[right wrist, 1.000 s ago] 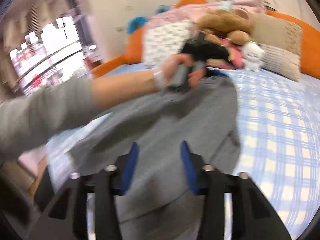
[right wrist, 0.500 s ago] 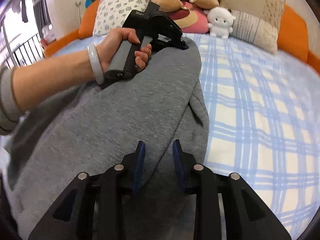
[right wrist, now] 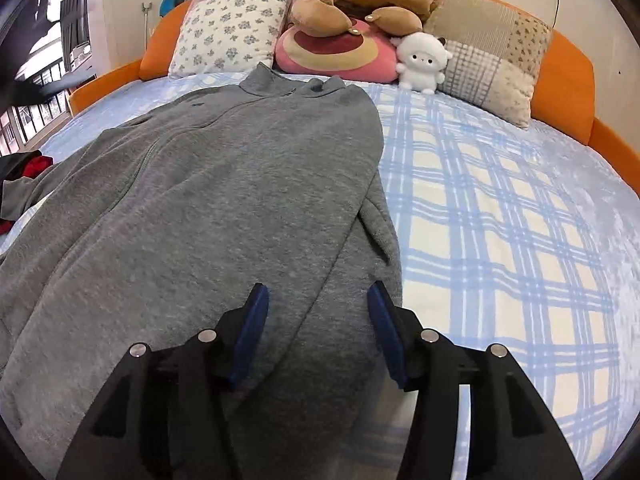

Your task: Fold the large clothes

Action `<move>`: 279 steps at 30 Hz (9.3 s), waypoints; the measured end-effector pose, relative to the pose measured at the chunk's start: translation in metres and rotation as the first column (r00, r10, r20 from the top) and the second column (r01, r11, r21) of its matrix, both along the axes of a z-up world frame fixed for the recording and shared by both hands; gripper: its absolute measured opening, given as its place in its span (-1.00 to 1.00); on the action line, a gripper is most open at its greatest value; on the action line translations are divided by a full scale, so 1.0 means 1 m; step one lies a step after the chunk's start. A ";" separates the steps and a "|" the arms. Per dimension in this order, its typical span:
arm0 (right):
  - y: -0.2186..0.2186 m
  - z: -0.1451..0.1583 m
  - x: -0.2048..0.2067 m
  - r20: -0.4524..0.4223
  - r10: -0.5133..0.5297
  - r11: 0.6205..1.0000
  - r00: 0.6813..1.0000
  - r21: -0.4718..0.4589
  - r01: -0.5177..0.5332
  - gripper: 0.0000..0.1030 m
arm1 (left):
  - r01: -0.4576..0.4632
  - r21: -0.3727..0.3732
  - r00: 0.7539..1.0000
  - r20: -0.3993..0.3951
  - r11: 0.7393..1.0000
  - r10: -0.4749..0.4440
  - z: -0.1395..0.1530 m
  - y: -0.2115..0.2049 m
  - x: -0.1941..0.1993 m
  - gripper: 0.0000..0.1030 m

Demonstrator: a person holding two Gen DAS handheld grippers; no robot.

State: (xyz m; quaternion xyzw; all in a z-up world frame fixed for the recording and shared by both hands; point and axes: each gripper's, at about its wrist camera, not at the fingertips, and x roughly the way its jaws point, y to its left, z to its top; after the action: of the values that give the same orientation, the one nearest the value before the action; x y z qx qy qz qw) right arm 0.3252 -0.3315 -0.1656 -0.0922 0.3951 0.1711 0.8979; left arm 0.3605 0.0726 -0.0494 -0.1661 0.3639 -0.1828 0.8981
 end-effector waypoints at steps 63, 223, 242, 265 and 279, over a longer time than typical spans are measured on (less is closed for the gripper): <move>0.305 -0.002 0.213 -0.173 0.033 0.983 0.984 0.185 0.000 0.47 | -0.431 0.118 0.894 -0.076 0.894 0.441 -0.030 0.284 -0.116 0.60; 0.317 0.047 0.245 -0.194 0.171 0.974 0.966 0.180 -0.136 -0.29 | -0.067 0.470 0.994 -0.040 0.880 0.097 -0.087 0.045 0.121 0.69; 0.334 0.016 0.313 -0.198 0.014 0.988 0.980 0.154 0.017 -0.11 | -0.154 0.384 0.986 -0.003 0.910 0.169 -0.133 0.061 0.103 0.75; 0.291 0.019 0.242 -0.324 0.214 0.927 0.921 0.365 -0.086 -0.68 | -0.245 0.283 0.952 -0.110 0.927 0.285 -0.116 0.103 0.103 0.77; 0.192 0.077 -0.048 -0.289 0.403 0.893 0.868 0.332 -0.304 -0.49 | 0.181 0.458 0.983 -0.065 0.871 -0.170 -0.082 -0.030 -0.052 0.78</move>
State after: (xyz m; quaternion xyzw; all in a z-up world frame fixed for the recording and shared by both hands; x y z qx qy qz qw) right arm 0.2771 -0.1391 -0.0884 -0.0060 0.4969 0.4011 0.7695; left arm 0.3083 0.0430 -0.1313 0.0837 0.4207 -0.1700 0.8872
